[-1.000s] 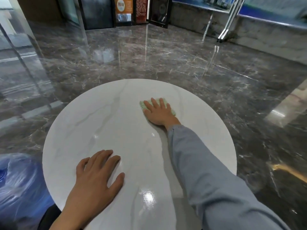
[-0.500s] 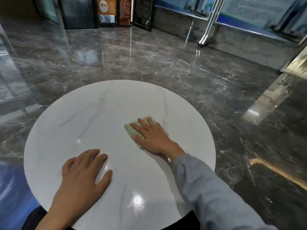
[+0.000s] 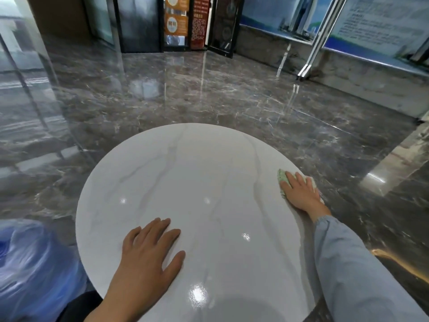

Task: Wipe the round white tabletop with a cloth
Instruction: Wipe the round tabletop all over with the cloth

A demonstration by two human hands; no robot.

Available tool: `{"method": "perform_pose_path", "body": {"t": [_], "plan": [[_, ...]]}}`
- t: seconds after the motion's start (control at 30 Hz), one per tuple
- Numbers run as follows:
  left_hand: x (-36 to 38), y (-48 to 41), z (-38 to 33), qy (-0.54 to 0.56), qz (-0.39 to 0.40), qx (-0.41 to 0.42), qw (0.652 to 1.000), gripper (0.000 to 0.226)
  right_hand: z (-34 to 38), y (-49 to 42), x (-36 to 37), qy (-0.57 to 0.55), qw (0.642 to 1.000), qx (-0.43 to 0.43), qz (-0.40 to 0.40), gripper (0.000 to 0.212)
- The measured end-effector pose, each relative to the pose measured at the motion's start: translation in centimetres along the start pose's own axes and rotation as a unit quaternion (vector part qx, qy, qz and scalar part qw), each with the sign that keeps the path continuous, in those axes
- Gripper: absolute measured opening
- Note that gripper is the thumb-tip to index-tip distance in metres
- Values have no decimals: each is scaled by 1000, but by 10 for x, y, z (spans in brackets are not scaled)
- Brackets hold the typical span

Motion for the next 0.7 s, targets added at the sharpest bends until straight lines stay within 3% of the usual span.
{"method": "perform_pose_path", "body": {"t": [0.2,0.43,0.6,0.7], "plan": [[-35,-22,46,-29,-30,21,999,31,40,-35,-3,13,1000,4,2,61],[-36,-19,80,-10,-46,9,999,34,238,-30,28,6,988,-152,35,60],[-39,-20,81,7,-43,-1,999,34,414,60,82,54,925,-369,69,58],[-39,-19,82,8,-36,-1,999,34,467,122,110,76,873,-472,96,59]]}}
Point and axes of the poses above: each hand's wrist, its own y-axis away from the middle knuckle, its own x-axis out of the palm, z = x × y, the point moved 3 cm from there along -y, towards the middle knuckle, and after that the axes turned 3 degrees about x, right-handed, at the moved point
